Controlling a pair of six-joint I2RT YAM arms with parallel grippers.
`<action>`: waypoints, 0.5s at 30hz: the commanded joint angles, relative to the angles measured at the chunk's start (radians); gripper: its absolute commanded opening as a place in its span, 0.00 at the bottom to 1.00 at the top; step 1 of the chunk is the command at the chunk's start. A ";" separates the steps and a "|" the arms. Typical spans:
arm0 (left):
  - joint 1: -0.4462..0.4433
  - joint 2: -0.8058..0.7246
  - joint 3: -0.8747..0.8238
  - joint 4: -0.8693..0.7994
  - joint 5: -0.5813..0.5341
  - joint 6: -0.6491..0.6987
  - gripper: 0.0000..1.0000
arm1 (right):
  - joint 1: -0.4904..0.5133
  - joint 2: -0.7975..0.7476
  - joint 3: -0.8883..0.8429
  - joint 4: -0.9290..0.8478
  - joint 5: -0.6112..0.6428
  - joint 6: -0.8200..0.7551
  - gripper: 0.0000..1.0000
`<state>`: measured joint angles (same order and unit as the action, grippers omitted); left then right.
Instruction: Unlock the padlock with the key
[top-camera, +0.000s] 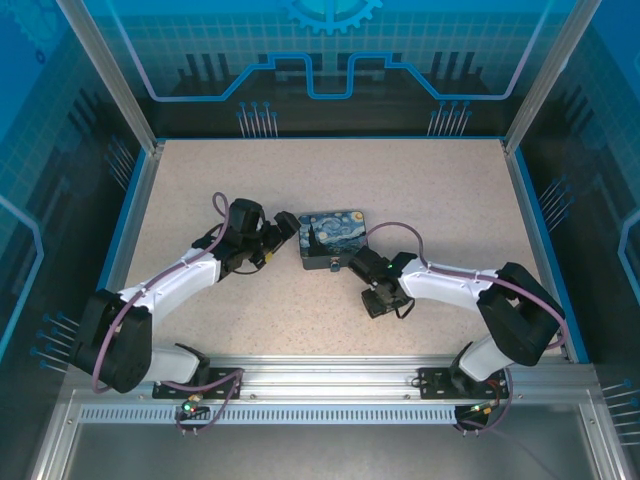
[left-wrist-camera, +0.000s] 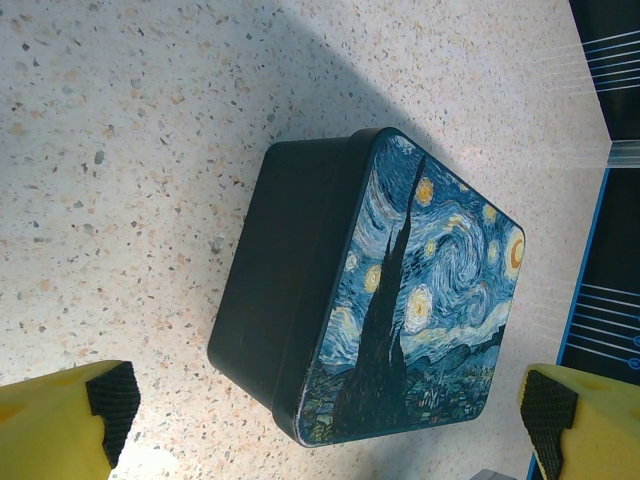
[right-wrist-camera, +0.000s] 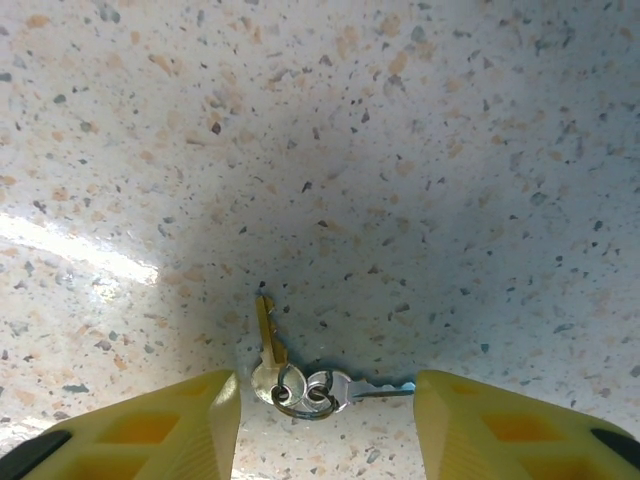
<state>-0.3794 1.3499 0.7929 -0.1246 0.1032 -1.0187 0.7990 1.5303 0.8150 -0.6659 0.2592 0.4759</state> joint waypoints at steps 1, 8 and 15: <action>0.004 0.014 0.015 0.017 0.024 -0.006 0.99 | 0.017 -0.005 0.029 -0.032 0.028 -0.020 0.50; 0.004 0.013 0.014 0.017 0.024 -0.005 0.99 | 0.024 0.044 0.039 -0.010 0.025 -0.038 0.49; 0.004 0.012 0.016 0.016 0.023 -0.006 0.99 | 0.027 0.073 0.043 -0.006 0.011 -0.039 0.44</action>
<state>-0.3794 1.3586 0.7925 -0.1223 0.1032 -1.0210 0.8131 1.5837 0.8455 -0.6655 0.2718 0.4431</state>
